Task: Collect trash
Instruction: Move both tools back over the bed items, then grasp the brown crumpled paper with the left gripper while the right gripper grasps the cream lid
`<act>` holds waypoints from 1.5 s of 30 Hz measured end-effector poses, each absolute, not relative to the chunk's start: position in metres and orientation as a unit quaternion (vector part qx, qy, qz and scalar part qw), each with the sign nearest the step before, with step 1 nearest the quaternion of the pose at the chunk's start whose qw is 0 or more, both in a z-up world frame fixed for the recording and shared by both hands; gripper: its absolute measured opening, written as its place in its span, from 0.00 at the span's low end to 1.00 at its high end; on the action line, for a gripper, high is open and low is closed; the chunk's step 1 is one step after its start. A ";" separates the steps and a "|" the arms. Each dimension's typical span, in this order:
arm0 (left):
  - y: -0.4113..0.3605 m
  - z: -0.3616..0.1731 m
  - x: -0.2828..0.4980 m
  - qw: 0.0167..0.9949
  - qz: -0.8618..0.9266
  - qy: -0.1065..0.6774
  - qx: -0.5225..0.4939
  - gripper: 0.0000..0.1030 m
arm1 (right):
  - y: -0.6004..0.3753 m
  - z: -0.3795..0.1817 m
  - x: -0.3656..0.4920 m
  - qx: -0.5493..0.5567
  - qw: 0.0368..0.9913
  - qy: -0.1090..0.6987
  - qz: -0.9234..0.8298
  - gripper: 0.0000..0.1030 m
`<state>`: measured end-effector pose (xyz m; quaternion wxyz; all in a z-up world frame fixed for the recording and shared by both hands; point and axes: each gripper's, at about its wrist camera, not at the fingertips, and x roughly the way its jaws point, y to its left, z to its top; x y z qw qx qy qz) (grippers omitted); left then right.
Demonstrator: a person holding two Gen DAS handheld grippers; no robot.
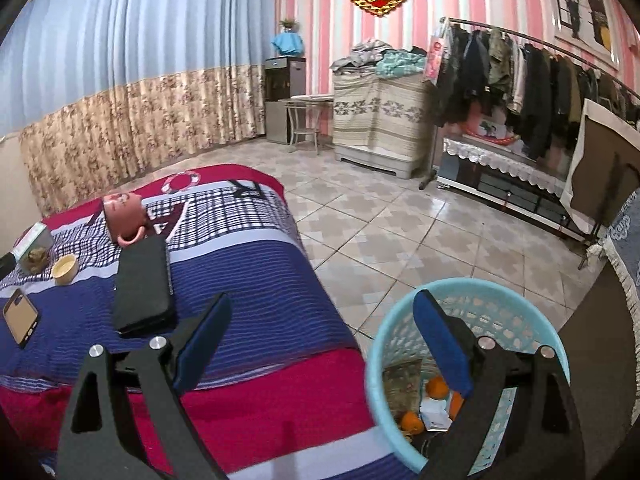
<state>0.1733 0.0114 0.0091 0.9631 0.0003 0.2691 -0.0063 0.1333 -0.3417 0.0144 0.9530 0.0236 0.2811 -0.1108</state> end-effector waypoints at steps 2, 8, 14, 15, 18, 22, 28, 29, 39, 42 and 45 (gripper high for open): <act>0.020 0.008 0.173 0.963 0.000 0.270 -0.001 0.94 | -0.334 0.014 0.136 0.021 0.953 0.282 -0.105 0.88; 0.038 0.005 0.170 0.963 0.009 0.270 -0.009 0.94 | -0.309 0.013 0.144 0.005 0.954 0.289 -0.082 0.88; 0.054 -0.005 0.169 0.960 0.019 0.280 -0.015 0.94 | -0.294 0.007 0.147 -0.009 0.953 0.295 -0.067 0.88; 0.057 -0.008 0.168 0.959 0.022 0.282 -0.016 0.94 | -0.293 0.006 0.147 -0.011 0.953 0.294 -0.065 0.88; 0.065 -0.014 0.168 0.957 0.027 0.287 -0.016 0.94 | -0.285 0.005 0.150 -0.013 0.955 0.291 -0.057 0.88; 0.076 -0.021 0.172 0.955 0.034 0.295 -0.018 0.94 | -0.275 0.003 0.157 -0.006 0.957 0.289 -0.041 0.88; 0.090 -0.025 0.182 0.953 0.040 0.299 -0.024 0.94 | -0.261 -0.011 0.171 -0.001 0.950 0.312 -0.018 0.88; 0.094 -0.025 0.184 0.953 0.043 0.298 -0.025 0.94 | -0.256 -0.015 0.174 -0.004 0.948 0.317 -0.012 0.88; 0.120 -0.036 0.252 0.938 0.050 0.343 -0.022 0.75 | -0.242 -0.027 0.199 0.037 0.941 0.335 0.027 0.88; 0.117 -0.044 0.275 0.932 0.046 0.360 -0.013 0.69 | -0.234 -0.026 0.208 0.033 0.941 0.335 0.032 0.88; 0.117 -0.054 0.297 0.920 0.049 0.388 -0.009 0.57 | -0.216 -0.020 0.217 0.012 0.942 0.330 0.052 0.88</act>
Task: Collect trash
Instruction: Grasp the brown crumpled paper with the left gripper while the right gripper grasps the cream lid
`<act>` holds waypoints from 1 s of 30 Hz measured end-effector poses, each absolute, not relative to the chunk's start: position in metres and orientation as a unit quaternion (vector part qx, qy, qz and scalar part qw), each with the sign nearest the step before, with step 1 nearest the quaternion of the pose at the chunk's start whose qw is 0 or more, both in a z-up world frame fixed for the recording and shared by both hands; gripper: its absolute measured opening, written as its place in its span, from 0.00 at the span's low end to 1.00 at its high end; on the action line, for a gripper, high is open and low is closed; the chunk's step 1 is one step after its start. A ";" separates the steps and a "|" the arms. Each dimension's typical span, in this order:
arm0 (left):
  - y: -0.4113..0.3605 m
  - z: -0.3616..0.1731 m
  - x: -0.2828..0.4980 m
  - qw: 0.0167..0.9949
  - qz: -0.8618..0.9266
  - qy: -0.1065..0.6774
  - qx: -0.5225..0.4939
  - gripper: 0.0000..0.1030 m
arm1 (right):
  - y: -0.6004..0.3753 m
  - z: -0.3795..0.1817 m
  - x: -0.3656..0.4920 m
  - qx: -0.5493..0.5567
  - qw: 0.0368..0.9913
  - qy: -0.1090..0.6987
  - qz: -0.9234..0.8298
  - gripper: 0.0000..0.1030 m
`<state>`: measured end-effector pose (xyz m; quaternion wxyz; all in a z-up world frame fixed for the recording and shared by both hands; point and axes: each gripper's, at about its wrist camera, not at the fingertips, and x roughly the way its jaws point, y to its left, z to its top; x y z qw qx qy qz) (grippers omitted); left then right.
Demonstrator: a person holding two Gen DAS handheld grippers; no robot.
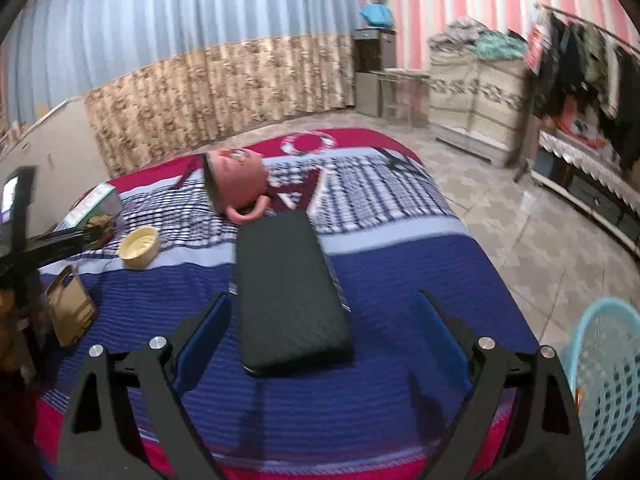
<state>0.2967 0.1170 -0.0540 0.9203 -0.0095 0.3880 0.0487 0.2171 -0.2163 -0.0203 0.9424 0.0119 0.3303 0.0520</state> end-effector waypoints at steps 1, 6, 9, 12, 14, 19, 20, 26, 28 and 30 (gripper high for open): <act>0.118 -0.057 0.303 0.917 0.053 0.396 -0.009 0.57 | -0.208 -0.019 0.221 0.004 0.942 0.330 0.062 0.88; 0.122 -0.059 0.309 0.919 0.056 0.390 -0.013 0.51 | -0.174 -0.018 0.239 -0.034 0.939 0.331 0.092 0.88; 0.123 -0.055 0.302 0.926 0.053 0.375 -0.003 0.30 | -0.155 -0.020 0.250 -0.041 0.935 0.336 0.108 0.88; 0.128 -0.051 0.288 0.928 0.038 0.371 -0.017 0.14 | -0.134 -0.024 0.254 -0.054 0.933 0.335 0.122 0.88; 0.132 -0.046 0.272 0.932 0.034 0.361 -0.016 0.11 | -0.118 -0.028 0.256 -0.071 0.930 0.336 0.134 0.88; 0.138 -0.040 0.243 0.940 0.027 0.340 -0.006 0.11 | -0.090 -0.039 0.263 -0.080 0.922 0.346 0.154 0.88; 0.140 -0.038 0.240 0.940 0.026 0.339 -0.009 0.11 | -0.085 -0.041 0.266 -0.075 0.921 0.349 0.158 0.88; 0.155 -0.031 0.201 0.948 0.030 0.316 -0.031 0.09 | -0.057 -0.056 0.289 -0.067 0.910 0.369 0.176 0.88; 0.165 -0.036 0.189 0.946 0.033 0.321 -0.036 0.09 | -0.049 -0.062 0.298 -0.063 0.905 0.379 0.180 0.88; 0.174 -0.041 0.182 0.944 0.040 0.325 -0.039 0.09 | -0.038 -0.067 0.307 -0.065 0.898 0.391 0.190 0.88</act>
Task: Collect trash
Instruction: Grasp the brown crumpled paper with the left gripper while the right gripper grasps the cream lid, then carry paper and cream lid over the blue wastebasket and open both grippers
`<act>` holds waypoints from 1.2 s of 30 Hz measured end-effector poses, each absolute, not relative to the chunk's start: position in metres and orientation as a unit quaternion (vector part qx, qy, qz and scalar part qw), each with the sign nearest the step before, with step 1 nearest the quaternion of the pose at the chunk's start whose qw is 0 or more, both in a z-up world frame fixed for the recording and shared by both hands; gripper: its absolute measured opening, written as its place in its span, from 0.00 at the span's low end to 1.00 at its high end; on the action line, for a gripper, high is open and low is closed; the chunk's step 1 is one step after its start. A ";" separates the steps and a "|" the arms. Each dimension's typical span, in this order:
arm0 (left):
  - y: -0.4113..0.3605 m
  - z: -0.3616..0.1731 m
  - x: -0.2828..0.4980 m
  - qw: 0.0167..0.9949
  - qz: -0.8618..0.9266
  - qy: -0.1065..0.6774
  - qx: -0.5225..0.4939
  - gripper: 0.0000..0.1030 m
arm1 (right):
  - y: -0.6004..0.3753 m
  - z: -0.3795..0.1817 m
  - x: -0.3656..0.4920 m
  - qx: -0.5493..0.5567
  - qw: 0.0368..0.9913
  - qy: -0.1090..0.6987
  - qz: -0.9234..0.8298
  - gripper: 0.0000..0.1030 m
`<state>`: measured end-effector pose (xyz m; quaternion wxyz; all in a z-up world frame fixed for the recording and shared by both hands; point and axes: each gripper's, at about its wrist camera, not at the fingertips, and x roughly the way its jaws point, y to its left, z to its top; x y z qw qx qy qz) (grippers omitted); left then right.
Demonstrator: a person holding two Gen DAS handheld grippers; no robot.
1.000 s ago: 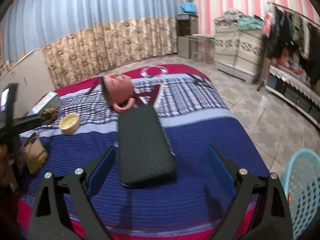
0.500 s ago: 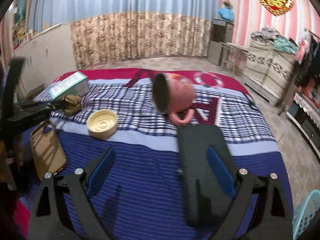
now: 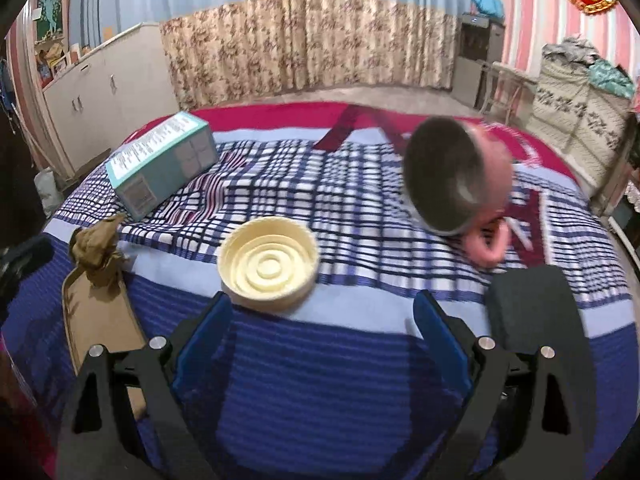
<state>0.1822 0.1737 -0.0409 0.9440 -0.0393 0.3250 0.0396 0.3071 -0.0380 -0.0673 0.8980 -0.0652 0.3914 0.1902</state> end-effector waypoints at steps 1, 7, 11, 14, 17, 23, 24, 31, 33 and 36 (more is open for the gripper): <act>0.179 -0.045 0.179 0.942 0.040 0.331 -0.044 0.09 | -0.034 -0.069 0.309 -0.069 0.897 0.393 0.192 0.88; 0.191 -0.055 0.180 0.934 0.048 0.352 -0.044 0.38 | -0.010 -0.074 0.325 -0.083 0.889 0.398 0.208 0.75; 0.184 -0.049 0.180 0.941 0.053 0.333 -0.035 0.68 | -0.009 -0.074 0.322 -0.079 0.887 0.395 0.224 0.59; 0.179 -0.048 0.191 0.941 0.043 0.336 -0.032 0.74 | -0.019 -0.066 0.311 -0.067 0.895 0.380 0.223 0.59; 0.177 -0.051 0.206 0.936 0.036 0.347 -0.041 0.74 | -0.037 -0.055 0.293 -0.070 0.902 0.370 0.211 0.59; 0.171 -0.063 0.224 0.926 0.018 0.374 -0.048 0.39 | -0.095 -0.021 0.247 -0.069 0.922 0.342 0.165 0.59; 0.169 -0.061 0.221 0.929 0.021 0.366 -0.044 0.39 | -0.111 -0.013 0.235 -0.065 0.927 0.338 0.152 0.59; 0.142 -0.016 0.203 0.946 -0.005 0.318 -0.056 0.39 | -0.203 0.026 0.180 -0.004 0.950 0.304 0.066 0.59; 0.123 -0.001 0.198 0.953 -0.016 0.300 -0.043 0.39 | -0.227 0.036 0.162 0.002 0.956 0.291 0.031 0.59; 0.090 0.017 0.192 0.959 -0.035 0.279 -0.026 0.39 | -0.264 0.047 0.135 -0.004 0.962 0.272 -0.031 0.59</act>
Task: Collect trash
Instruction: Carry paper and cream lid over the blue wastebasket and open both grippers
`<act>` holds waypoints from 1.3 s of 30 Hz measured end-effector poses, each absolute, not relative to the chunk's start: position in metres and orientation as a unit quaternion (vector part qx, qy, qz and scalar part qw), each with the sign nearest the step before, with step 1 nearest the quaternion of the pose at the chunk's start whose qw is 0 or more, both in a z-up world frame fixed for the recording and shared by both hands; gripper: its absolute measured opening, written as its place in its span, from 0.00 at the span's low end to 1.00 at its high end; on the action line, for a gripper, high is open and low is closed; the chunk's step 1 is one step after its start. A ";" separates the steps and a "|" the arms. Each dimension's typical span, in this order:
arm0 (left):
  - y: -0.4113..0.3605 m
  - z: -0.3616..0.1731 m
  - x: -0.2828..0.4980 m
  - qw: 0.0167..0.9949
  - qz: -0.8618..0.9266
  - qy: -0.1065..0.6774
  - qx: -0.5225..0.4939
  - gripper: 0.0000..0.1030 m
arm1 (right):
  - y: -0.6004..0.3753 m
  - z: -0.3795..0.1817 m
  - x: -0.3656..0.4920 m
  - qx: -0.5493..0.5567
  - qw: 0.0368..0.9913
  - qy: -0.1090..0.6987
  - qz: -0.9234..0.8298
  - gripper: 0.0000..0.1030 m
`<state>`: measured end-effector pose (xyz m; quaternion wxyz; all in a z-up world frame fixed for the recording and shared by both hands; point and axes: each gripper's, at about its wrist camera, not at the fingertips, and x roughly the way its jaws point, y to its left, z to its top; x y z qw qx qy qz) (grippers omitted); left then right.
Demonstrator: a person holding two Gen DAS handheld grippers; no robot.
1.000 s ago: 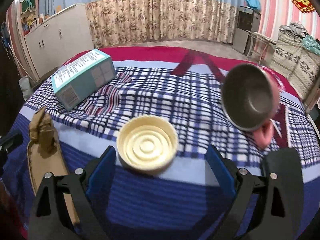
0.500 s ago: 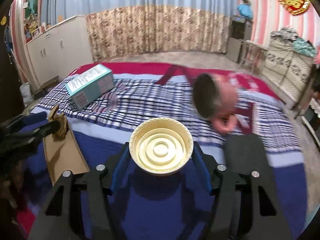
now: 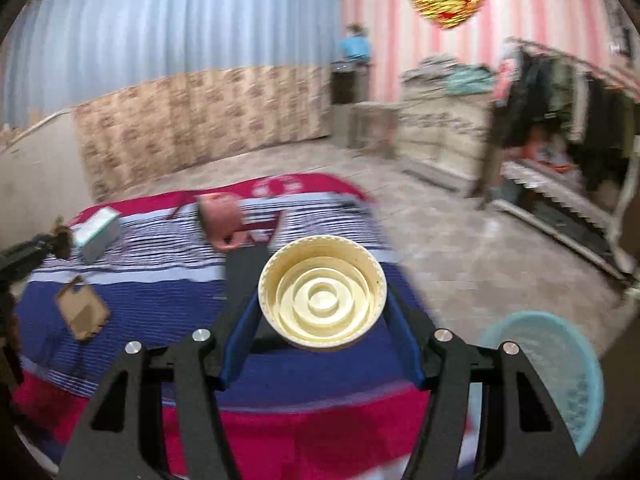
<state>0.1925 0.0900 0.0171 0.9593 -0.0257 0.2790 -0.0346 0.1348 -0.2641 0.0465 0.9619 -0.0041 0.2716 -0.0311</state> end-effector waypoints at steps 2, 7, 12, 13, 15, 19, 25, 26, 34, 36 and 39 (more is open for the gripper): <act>0.070 0.024 0.189 0.961 -0.048 0.271 -0.021 0.39 | -0.289 0.048 0.121 0.006 0.964 0.261 -0.058 0.59; 0.012 0.028 0.183 0.959 -0.082 0.272 -0.001 0.39 | -0.353 0.043 0.098 0.054 0.961 0.245 -0.115 0.59; -0.040 0.035 0.175 0.958 -0.109 0.264 0.022 0.39 | -0.398 0.044 0.085 0.070 0.959 0.238 -0.141 0.59; -0.050 0.037 0.175 0.958 -0.115 0.262 0.024 0.39 | -0.406 0.042 0.084 0.070 0.957 0.241 -0.146 0.59; -0.067 0.040 0.173 0.957 -0.128 0.260 0.024 0.39 | -0.419 0.039 0.080 0.071 0.954 0.247 -0.155 0.59; -0.109 0.043 0.168 0.955 -0.155 0.252 0.037 0.39 | -0.439 0.036 0.073 0.076 0.951 0.246 -0.169 0.59; -0.162 0.042 0.168 0.946 -0.197 0.257 0.036 0.39 | -0.469 0.026 0.064 0.098 0.942 0.251 -0.198 0.59; -0.173 0.042 0.166 0.944 -0.205 0.257 0.035 0.39 | -0.475 0.024 0.063 0.105 0.941 0.252 -0.202 0.59; -0.246 0.031 0.167 0.927 -0.258 0.267 0.051 0.39 | -0.501 0.006 0.068 0.134 0.926 0.272 -0.223 0.59; -0.269 0.023 0.170 0.919 -0.274 0.278 0.055 0.39 | -0.506 0.004 0.066 0.134 0.925 0.272 -0.230 0.59; -0.296 0.011 0.175 0.909 -0.293 0.291 0.061 0.39 | -0.516 -0.002 0.064 0.134 0.919 0.280 -0.242 0.59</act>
